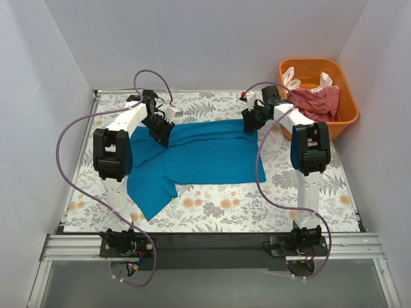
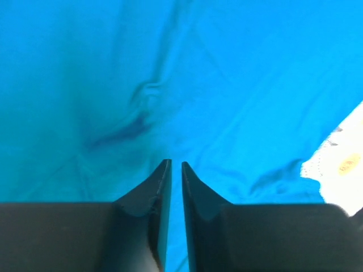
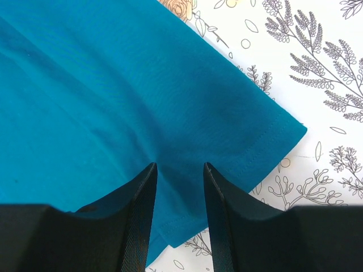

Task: Fold and stack the t-shirts
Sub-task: Fold the tshirt

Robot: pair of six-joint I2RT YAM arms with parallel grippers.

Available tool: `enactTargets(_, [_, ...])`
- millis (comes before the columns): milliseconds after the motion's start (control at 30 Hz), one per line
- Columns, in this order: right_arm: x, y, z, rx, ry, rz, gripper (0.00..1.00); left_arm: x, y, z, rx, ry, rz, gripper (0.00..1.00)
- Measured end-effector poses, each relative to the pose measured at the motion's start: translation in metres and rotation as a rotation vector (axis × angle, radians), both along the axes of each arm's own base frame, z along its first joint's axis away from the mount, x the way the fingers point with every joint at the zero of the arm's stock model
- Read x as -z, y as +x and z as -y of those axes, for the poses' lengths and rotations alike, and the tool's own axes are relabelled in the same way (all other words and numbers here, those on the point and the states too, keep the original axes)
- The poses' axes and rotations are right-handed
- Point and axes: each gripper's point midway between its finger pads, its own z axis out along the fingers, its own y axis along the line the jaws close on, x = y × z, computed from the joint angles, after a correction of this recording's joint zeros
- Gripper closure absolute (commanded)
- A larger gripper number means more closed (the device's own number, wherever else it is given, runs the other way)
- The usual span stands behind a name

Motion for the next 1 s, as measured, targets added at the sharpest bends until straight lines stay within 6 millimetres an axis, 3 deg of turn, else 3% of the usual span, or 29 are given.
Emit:
enactTargets(100, [0.002,0.0,0.0,-0.001,-0.003,-0.002,0.55,-0.002,-0.007,0.007,0.012,-0.01,-0.011,0.95])
enactTargets(133, [0.002,0.0,0.0,-0.001,-0.003,-0.002,0.55,-0.002,-0.009,0.009,0.017,-0.011,-0.017,0.9])
enactTargets(233, [0.002,0.0,0.001,-0.001,-0.004,-0.002,0.55,0.002,-0.018,0.011,0.004,-0.013,-0.05,0.6])
enactTargets(333, [0.002,0.0,0.0,-0.001,-0.003,-0.002,0.55,0.003,-0.017,0.01,-0.037,-0.014,-0.059,0.53])
enactTargets(433, [0.002,0.0,0.001,-0.001,-0.004,-0.003,0.55,-0.007,0.0,0.001,-0.084,-0.026,-0.025,0.51])
enactTargets(567, [0.003,-0.001,0.001,-0.001,-0.004,-0.007,0.55,-0.039,0.049,-0.015,-0.133,-0.064,0.103,0.49])
enactTargets(667, [0.003,-0.002,0.001,-0.001,-0.004,-0.009,0.55,-0.046,0.062,-0.029,-0.155,-0.067,0.148,0.49])
enactTargets(1000, [0.003,-0.002,0.0,-0.003,-0.002,-0.01,0.55,0.011,0.051,-0.026,-0.113,-0.046,0.032,0.5])
